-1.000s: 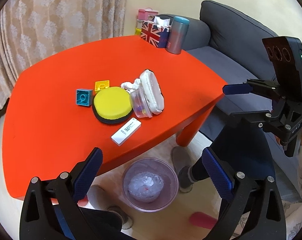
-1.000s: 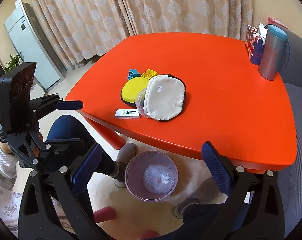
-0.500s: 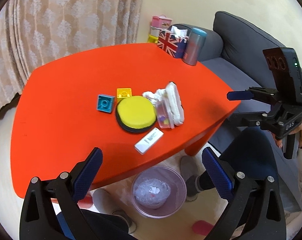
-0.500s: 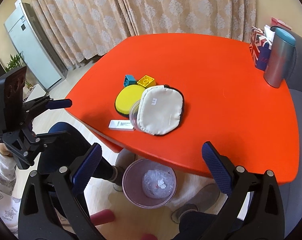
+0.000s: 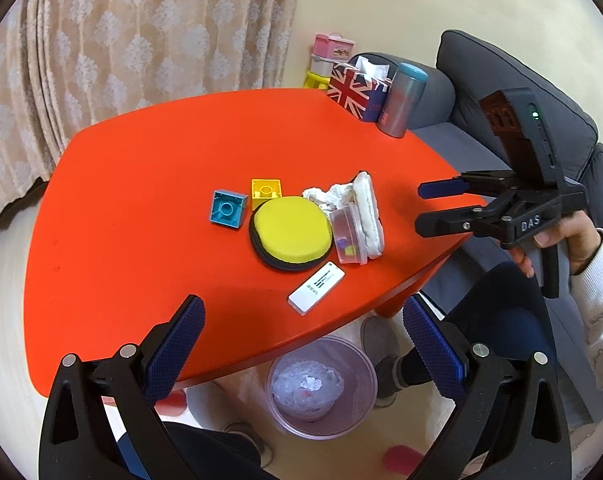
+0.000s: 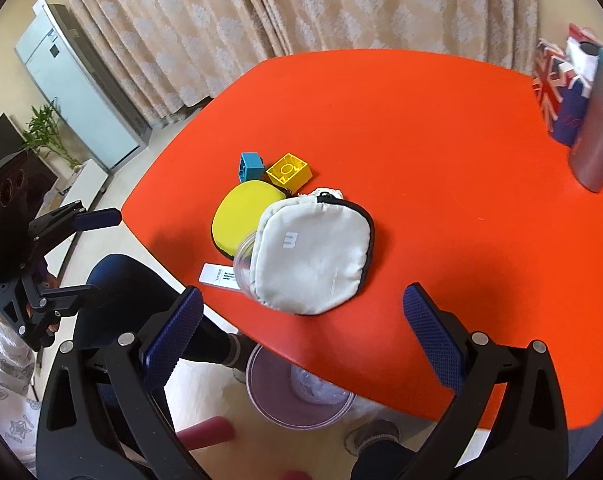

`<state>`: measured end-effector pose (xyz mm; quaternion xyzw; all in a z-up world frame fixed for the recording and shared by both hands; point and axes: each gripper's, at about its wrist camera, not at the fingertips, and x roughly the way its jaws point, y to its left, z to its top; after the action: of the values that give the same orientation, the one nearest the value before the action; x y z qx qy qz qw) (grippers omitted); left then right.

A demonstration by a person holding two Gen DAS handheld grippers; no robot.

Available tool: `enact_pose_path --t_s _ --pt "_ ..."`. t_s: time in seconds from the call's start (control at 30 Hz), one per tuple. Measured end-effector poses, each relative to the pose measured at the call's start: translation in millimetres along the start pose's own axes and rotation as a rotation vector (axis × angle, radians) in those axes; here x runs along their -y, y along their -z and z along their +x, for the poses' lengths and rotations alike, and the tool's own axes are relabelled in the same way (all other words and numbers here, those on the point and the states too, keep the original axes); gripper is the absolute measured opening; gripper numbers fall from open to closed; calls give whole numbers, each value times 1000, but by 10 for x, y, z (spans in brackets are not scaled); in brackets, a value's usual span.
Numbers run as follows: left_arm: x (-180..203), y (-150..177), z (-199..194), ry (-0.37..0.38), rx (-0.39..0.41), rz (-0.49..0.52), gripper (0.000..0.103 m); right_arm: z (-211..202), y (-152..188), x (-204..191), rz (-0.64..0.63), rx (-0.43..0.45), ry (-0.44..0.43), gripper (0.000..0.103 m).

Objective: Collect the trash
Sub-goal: 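Grasp the white zippered pouch with the right tool, then lift the pouch with the right tool while the left tool grasps the white card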

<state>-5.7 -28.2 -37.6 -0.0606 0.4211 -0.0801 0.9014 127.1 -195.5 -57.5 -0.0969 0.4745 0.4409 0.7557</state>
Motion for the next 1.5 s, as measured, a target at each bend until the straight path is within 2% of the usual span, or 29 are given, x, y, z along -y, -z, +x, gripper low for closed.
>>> enact_pose_path --t_s 0.47,0.7,0.8,0.87,0.93,1.27,1.5 --pt "-91 -3 49 0 -11 -20 95 353 -166 173 -16 -53 -114 98" --pt "-119 -10 65 2 -16 -25 95 426 -175 242 -2 -56 -143 98" --pt "-134 -6 73 3 -17 -28 95 432 -163 259 -1 -60 -152 92" --pt "-135 -3 76 4 -19 -28 95 443 -161 267 -3 -65 -156 84" --pt "-136 6 79 6 -20 -26 95 447 -169 276 -2 -66 -159 81" --pt "-114 10 96 15 -22 -23 95 404 -147 235 4 -47 -148 73" --pt "-93 3 131 18 -24 -17 95 235 -98 180 5 -1 -114 73"
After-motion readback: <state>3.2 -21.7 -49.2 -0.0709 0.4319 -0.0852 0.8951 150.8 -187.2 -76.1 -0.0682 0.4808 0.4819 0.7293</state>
